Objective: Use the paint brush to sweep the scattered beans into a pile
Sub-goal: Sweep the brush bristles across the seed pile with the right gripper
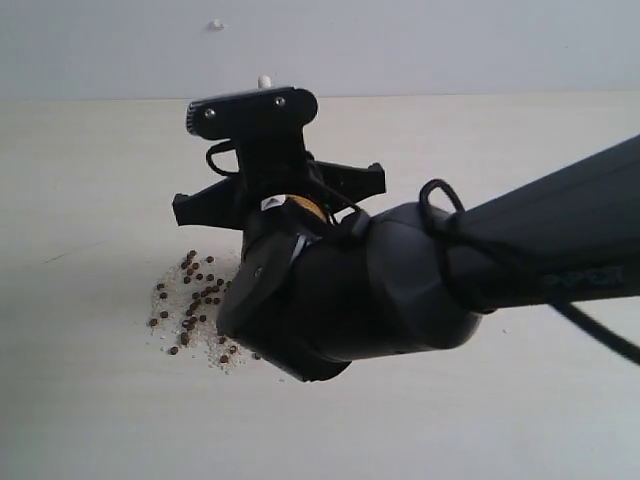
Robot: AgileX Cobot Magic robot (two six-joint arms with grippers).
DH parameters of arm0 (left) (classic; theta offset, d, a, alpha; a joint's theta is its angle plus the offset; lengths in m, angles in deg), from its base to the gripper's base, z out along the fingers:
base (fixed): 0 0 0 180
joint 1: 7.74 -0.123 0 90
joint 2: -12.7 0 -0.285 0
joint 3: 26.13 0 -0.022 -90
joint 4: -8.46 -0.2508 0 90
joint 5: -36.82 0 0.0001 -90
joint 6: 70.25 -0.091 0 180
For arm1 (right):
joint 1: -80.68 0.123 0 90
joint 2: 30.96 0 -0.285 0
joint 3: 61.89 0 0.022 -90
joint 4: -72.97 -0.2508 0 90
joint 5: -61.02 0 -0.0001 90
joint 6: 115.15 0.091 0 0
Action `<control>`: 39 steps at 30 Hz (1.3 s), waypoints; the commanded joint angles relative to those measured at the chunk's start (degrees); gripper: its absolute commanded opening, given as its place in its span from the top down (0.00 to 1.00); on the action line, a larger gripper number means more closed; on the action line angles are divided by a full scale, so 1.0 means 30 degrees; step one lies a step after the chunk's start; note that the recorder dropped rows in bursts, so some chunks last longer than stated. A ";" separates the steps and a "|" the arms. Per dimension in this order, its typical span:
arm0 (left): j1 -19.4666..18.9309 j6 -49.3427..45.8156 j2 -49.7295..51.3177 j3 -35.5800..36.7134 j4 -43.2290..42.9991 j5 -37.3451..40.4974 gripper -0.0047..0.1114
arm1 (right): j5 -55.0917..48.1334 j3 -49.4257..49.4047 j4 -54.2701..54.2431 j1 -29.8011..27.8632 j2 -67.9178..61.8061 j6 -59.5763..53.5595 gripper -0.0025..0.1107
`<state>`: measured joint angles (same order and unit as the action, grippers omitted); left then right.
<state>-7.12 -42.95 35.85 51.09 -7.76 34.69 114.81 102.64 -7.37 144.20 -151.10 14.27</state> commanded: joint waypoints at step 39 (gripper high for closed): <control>-0.0019 0.0014 -0.0084 -0.0002 0.0099 -0.0075 0.96 | -0.8278 -0.1033 2.4688 -0.4528 0.2963 0.8309 0.98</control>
<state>-7.12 -42.95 35.85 51.09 -7.76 34.77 85.83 99.82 65.65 130.71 -142.91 44.51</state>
